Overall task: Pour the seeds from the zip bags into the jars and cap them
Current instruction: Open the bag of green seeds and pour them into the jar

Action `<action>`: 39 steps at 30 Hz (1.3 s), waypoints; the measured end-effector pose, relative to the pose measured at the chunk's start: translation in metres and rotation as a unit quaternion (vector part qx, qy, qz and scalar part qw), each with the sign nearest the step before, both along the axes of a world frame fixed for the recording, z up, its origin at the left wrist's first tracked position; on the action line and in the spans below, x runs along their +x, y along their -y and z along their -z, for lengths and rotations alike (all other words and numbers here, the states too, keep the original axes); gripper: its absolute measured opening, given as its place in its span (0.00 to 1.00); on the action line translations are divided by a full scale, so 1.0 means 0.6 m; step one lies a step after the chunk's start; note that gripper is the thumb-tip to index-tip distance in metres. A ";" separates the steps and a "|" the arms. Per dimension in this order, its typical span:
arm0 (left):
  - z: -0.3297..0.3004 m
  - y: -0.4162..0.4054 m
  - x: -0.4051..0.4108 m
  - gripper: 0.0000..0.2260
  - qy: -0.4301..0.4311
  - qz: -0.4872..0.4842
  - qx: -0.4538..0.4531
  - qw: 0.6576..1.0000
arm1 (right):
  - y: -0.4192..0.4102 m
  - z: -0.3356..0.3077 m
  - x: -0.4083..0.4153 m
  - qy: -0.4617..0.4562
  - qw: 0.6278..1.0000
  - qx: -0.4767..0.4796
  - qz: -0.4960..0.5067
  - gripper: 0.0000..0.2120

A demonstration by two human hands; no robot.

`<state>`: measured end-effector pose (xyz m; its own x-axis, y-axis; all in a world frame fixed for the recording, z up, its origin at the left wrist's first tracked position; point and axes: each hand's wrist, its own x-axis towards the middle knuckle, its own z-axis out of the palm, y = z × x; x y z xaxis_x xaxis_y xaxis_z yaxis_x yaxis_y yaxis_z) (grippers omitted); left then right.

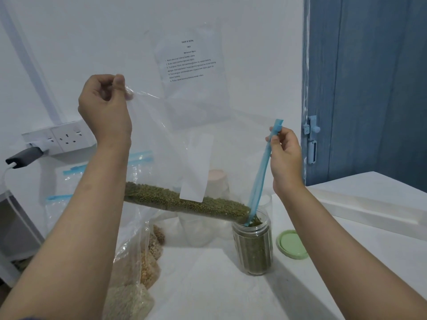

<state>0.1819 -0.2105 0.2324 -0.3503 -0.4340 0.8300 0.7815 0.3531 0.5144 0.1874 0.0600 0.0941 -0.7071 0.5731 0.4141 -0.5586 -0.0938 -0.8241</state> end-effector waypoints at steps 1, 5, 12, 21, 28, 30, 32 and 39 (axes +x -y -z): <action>0.000 0.000 0.000 0.05 -0.001 0.000 0.000 1.000 | 0.000 0.000 -0.001 -0.001 1.000 0.000 0.001 0.09; 0.001 0.002 0.000 0.06 -0.002 -0.001 0.001 1.000 | 0.001 0.000 -0.003 0.001 1.000 0.000 0.007 0.08; 0.002 0.001 0.004 0.06 -0.002 -0.003 0.004 1.000 | 0.001 0.000 -0.004 0.008 1.000 -0.001 0.011 0.08; 0.002 0.001 0.007 0.06 0.001 0.007 0.005 1.000 | 0.002 0.000 -0.003 0.007 1.000 -0.005 0.009 0.08; 0.001 -0.002 0.008 0.06 0.000 0.003 0.003 1.000 | 0.001 0.001 0.000 0.004 1.000 0.004 0.013 0.08; 0.000 -0.003 0.008 0.05 0.000 0.004 0.002 1.000 | 0.000 0.001 0.000 0.001 1.000 0.003 0.013 0.08; 0.000 -0.004 0.008 0.06 -0.001 0.004 0.001 1.000 | 0.000 0.000 0.000 0.001 1.000 0.003 0.014 0.08; -0.004 -0.008 0.008 0.06 -0.003 0.004 -0.002 1.000 | -0.004 0.001 0.000 0.003 1.000 0.008 0.018 0.09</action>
